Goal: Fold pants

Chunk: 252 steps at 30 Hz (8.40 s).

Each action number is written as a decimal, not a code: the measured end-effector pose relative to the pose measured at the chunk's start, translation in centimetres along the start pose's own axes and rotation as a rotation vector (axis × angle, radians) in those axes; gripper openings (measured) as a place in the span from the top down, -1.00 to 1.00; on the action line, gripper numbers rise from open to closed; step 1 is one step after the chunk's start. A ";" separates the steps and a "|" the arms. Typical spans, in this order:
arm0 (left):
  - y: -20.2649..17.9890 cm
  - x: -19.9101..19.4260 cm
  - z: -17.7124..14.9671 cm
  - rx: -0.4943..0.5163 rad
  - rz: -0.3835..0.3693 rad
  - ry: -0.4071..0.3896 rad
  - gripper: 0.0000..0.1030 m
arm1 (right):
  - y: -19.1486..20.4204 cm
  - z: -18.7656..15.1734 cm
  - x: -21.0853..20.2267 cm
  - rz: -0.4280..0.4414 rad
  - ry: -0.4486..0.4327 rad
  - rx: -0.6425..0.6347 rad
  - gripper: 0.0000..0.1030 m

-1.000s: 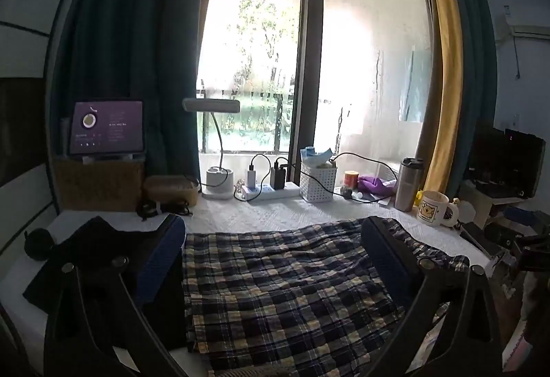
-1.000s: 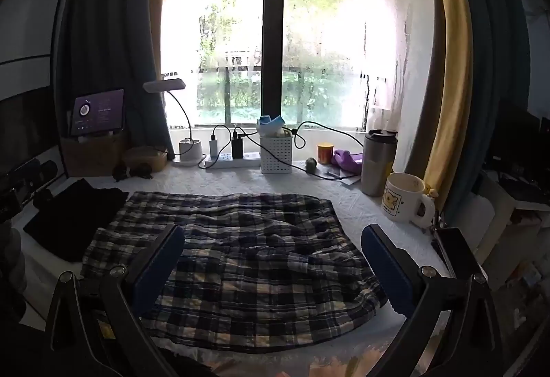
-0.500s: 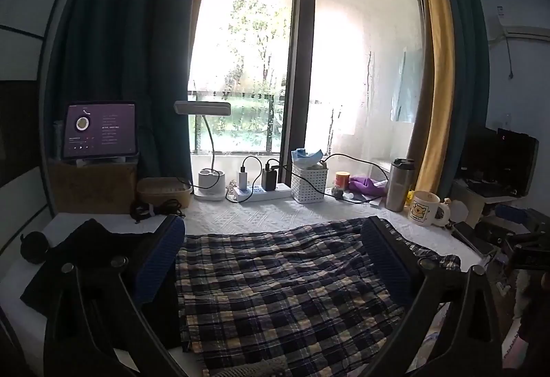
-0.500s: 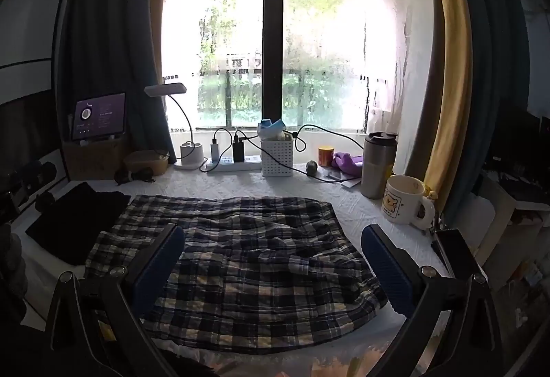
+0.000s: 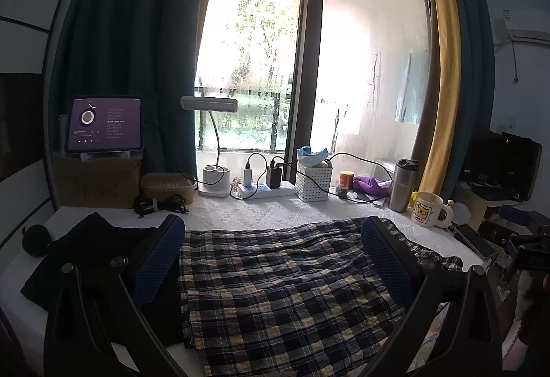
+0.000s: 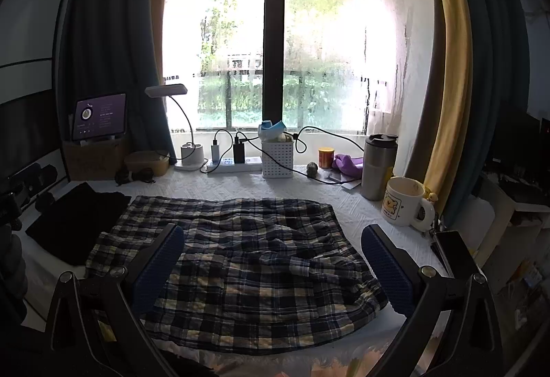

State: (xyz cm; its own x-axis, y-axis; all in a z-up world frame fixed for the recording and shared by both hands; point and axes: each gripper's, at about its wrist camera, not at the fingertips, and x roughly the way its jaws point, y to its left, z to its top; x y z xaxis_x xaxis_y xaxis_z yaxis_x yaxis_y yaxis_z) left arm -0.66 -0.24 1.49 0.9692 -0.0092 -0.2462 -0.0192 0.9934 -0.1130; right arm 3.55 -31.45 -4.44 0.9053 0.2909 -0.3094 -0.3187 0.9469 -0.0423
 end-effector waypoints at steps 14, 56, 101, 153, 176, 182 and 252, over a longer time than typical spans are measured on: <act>0.0 -0.3 -0.2 0.008 -0.010 -0.004 -0.97 | 0.1 0.0 -0.1 0.000 -0.005 -0.002 -1.00; 0.4 0.0 -0.7 -0.013 -0.022 0.019 -0.97 | 0.4 0.0 -0.1 0.004 0.001 -0.005 -1.00; 8.3 20.4 -3.0 -0.023 0.125 0.388 -0.96 | -9.2 0.7 19.6 -0.094 0.245 0.075 -1.00; 9.2 35.7 -6.0 0.032 0.037 0.667 0.88 | -13.3 1.5 37.6 -0.131 0.401 -0.046 0.49; 12.4 36.9 -5.4 -0.049 0.172 0.653 0.91 | -16.2 0.9 39.1 -0.182 0.421 -0.001 -0.39; 12.6 35.7 -3.0 -0.064 0.151 0.614 0.23 | -15.0 0.8 36.8 -0.159 0.421 -0.031 -0.39; 10.1 13.9 -8.4 -0.103 0.042 0.565 0.47 | -13.8 -8.9 11.6 -0.297 0.419 -0.012 -0.57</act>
State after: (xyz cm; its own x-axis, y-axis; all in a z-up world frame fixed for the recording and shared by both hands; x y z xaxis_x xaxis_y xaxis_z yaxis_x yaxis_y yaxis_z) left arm 10.50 8.67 -11.16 0.6861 -0.0580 -0.7252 -0.1060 0.9782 -0.1786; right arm 15.98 -42.35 -15.91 0.7680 -0.0728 -0.6363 -0.0699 0.9781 -0.1963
